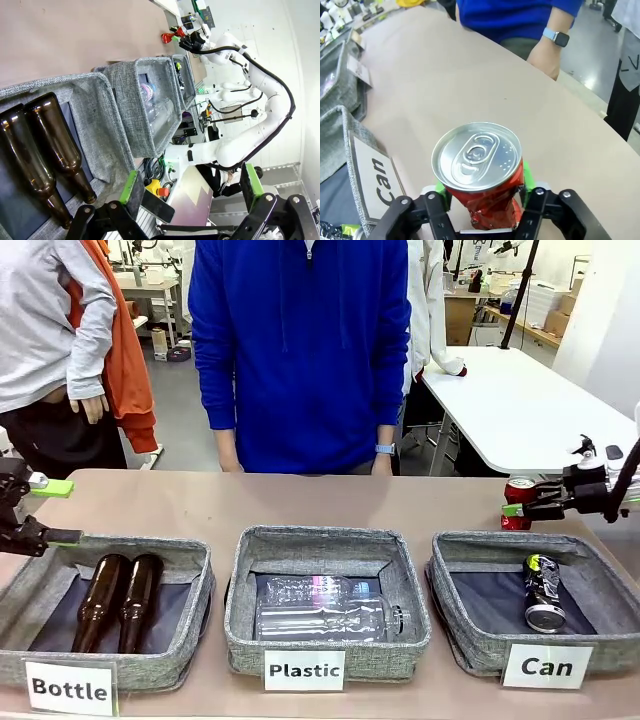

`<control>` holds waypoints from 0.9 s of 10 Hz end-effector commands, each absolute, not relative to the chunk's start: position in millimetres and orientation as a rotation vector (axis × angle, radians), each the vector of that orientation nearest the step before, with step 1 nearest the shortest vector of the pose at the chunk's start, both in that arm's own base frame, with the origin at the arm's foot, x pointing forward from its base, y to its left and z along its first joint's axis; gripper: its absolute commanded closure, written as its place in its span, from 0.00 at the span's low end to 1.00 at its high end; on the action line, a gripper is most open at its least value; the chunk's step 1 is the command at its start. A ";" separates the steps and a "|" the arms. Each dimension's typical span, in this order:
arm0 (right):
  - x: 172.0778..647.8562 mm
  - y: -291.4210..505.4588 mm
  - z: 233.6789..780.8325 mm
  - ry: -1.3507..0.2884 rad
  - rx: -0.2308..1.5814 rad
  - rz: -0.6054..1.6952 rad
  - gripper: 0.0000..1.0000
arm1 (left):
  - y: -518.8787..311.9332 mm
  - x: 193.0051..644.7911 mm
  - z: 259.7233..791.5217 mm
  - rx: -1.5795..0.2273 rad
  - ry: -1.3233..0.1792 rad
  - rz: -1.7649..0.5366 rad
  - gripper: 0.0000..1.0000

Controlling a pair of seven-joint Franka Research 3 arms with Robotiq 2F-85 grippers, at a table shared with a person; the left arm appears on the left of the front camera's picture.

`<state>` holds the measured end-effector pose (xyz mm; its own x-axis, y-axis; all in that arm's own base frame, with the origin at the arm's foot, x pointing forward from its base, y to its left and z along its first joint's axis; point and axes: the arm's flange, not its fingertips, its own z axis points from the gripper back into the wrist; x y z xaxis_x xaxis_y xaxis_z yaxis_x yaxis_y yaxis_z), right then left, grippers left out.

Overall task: Sort the can waste into the basket.
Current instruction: Pick up the can waste from the table and place it in the right Fabric basket.

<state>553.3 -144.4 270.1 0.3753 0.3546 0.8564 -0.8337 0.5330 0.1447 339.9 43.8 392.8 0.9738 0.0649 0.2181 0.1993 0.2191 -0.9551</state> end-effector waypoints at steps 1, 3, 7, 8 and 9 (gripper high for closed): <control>560.8 -145.4 270.0 -0.877 0.629 0.801 1.00 | 44.0 337.7 397.8 -1.355 -0.218 -0.089 0.00; 560.5 -145.2 268.2 -0.867 0.639 0.796 0.96 | 44.0 337.7 397.8 -1.355 -0.218 -0.089 0.00; 549.8 -144.7 284.2 -0.879 0.624 0.811 1.00 | 44.0 337.7 397.8 -1.355 -0.218 -0.089 0.00; 542.1 -143.4 303.1 -0.917 0.596 0.834 1.00 | 44.0 337.7 397.8 -1.355 -0.218 -0.089 0.00; 531.4 -142.5 326.5 -0.955 0.563 0.868 1.00 | 44.0 337.7 397.8 -1.355 -0.218 -0.089 0.00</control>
